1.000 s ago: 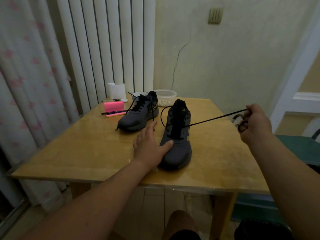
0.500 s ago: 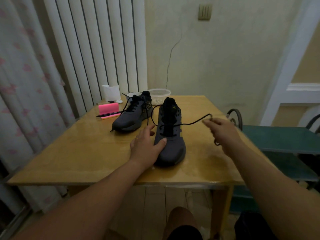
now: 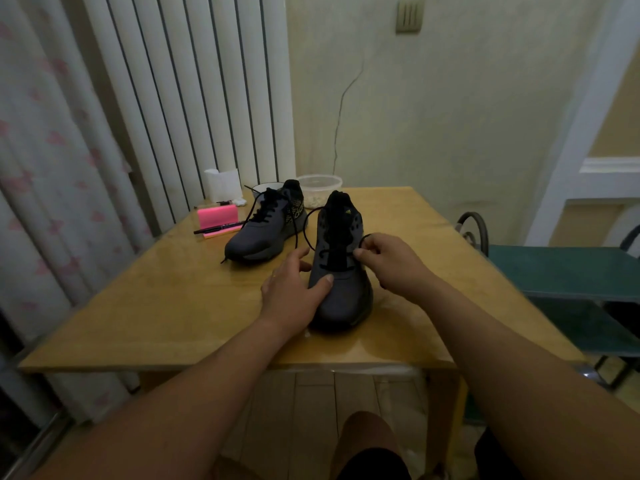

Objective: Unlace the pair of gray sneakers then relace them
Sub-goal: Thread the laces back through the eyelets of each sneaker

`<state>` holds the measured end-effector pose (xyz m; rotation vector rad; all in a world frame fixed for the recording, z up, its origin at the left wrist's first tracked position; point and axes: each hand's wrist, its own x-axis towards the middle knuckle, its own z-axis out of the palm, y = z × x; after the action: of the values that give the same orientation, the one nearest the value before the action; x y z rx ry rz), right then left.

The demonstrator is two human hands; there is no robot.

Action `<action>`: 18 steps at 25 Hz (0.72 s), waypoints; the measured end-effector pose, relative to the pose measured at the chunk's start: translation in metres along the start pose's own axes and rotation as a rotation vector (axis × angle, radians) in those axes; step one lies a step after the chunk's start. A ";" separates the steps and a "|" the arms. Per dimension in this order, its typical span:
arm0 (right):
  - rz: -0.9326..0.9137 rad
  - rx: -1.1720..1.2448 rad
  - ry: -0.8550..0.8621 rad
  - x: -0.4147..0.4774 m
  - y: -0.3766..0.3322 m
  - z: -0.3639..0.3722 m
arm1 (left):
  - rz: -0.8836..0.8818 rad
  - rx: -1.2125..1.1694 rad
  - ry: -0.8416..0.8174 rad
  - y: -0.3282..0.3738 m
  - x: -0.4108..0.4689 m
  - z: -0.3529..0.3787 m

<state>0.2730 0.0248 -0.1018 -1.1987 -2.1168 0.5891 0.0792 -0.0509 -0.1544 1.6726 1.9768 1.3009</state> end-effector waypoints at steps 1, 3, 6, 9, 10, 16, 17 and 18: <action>0.014 0.009 -0.050 -0.003 0.000 -0.002 | 0.001 0.006 0.005 0.000 0.000 0.001; 0.026 -0.016 -0.119 -0.008 -0.001 -0.006 | 0.000 0.013 0.009 -0.001 0.001 0.001; 0.061 0.015 -0.088 -0.009 0.002 -0.022 | -0.002 0.024 0.004 -0.002 0.001 0.001; 0.092 0.050 -0.063 -0.008 0.012 -0.037 | -0.002 0.022 -0.007 -0.003 0.001 0.000; 0.097 0.043 -0.064 -0.009 0.015 -0.040 | -0.002 0.020 -0.010 -0.002 0.001 0.000; 0.116 0.016 -0.118 -0.011 0.021 -0.038 | 0.009 0.012 -0.013 0.000 -0.001 -0.002; 0.114 0.037 -0.114 -0.011 0.020 -0.038 | 0.007 0.001 -0.018 0.000 -0.002 -0.003; 0.114 0.065 -0.087 -0.011 0.020 -0.039 | 0.003 -0.018 -0.021 0.000 -0.002 -0.003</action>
<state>0.3161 0.0281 -0.0905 -1.2842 -2.0935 0.7677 0.0779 -0.0547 -0.1529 1.6747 1.9454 1.2928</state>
